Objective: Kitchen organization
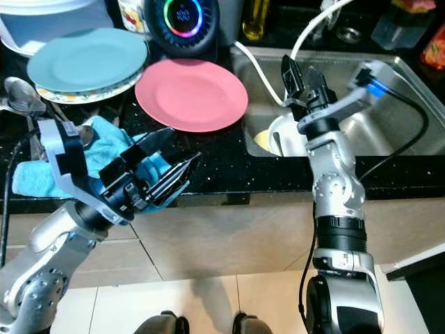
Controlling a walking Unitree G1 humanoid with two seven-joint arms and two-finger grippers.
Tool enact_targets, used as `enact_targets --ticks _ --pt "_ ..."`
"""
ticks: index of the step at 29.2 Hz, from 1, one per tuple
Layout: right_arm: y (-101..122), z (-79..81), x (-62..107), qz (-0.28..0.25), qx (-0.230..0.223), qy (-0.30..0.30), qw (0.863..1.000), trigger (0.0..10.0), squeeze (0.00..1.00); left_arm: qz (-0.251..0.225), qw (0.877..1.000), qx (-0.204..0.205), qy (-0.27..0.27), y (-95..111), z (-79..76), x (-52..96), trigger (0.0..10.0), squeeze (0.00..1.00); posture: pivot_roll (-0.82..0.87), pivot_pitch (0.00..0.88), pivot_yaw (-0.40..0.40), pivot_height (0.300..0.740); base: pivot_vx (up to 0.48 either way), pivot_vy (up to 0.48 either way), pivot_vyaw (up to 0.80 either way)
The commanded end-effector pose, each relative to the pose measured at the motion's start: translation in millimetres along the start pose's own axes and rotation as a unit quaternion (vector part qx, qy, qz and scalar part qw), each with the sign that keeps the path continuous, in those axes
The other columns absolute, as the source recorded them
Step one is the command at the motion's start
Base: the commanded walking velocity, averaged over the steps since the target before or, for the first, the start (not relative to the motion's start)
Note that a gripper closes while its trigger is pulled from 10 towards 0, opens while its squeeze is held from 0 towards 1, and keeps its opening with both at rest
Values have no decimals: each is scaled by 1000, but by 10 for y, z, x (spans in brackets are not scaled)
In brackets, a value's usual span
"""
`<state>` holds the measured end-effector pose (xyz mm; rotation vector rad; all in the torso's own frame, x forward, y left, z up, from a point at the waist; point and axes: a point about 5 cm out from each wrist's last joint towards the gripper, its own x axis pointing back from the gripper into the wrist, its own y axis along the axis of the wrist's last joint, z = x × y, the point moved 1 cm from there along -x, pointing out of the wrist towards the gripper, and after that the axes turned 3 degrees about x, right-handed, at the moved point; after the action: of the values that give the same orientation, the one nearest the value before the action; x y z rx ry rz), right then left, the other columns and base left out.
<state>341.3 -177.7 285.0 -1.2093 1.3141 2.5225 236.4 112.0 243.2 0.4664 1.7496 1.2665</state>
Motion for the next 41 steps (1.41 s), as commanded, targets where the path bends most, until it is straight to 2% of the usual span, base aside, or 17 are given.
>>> enact_targets --ticks 1,2,3,5,7,11,13,14,17,21,23,28,30,32,34,38,41 --pt "109 145 83 -15 -31 73 997 10000 0 8 1000 -6 6 -52 24 -23 10000 0 130 119 -37 740 0 0 0" --pt "109 145 83 -15 -31 73 997 10000 0 8 1000 -6 6 -52 24 -23 10000 0 130 119 -37 740 0 0 0" --pt "175 282 248 -15 -53 151 987 10000 0 9 1000 -16 15 -49 70 -40 10000 0 127 117 -36 740 0 0 0" --pt "177 329 330 -7 -54 180 982 10000 0 7 1000 -19 18 -42 86 -46 10000 0 125 117 -34 740 0 0 0" --pt "129 474 541 36 -64 254 965 10000 0 3 999 -24 27 -30 115 -51 10000 0 124 114 -31 740 0 0 0" --pt "91 545 647 61 -85 287 952 10000 0 3 999 -25 27 -29 118 -50 10000 0 122 114 -31 740 0 0 0" --pt "1 653 804 103 -112 332 931 10000 0 1 999 -26 27 -20 121 -47 10000 0 122 115 -28 740 0 0 0" --pt "1 653 804 103 -112 332 931 10000 0 1 999 -26 27 -20 121 -47 10000 0 122 115 -28 740 0 0 0" --pt "-136 791 1029 169 -147 383 897 10000 0 -2 999 -30 26 -2 127 -52 10000 0 124 118 -31 740 0 0 0" --pt "-338 861 1251 258 -149 407 863 10000 0 -2 999 -36 27 5 133 -58 10000 0 127 119 -32 740 0 0 0" --pt "-427 859 1333 293 -142 408 853 10000 0 -1 999 -38 28 6 133 -60 10000 0 126 120 -32 740 0 0 0" --pt "-812 784 1760 442 -113 394 798 10000 0 13 998 -58 30 -21 146 -67 10000 0 121 124 -28 740 0 0 0" --pt "-993 705 1967 513 -86 376 767 10000 0 18 997 -63 35 -39 160 -71 10000 0 120 123 -29 740 0 0 0" --pt "-1136 604 2125 562 -66 349 747 10000 0 24 996 -76 41 -54 182 -75 10000 0 120 123 -29 740 0 0 0" --pt "-1262 488 2242 593 -43 319 738 10000 0 37 992 -107 53 -68 227 -86 10000 0 117 126 -28 740 0 0 0" --pt "-1413 344 2372 617 -25 271 738 10000 0 52 984 -161 62 -39 272 -145 10000 0 121 125 -31 740 0 0 0" --pt "-1612 194 2556 648 -1 209 732 10000 0 42 973 -221 54 89 275 -285 10000 0 123 121 -32 740 0 0 0"
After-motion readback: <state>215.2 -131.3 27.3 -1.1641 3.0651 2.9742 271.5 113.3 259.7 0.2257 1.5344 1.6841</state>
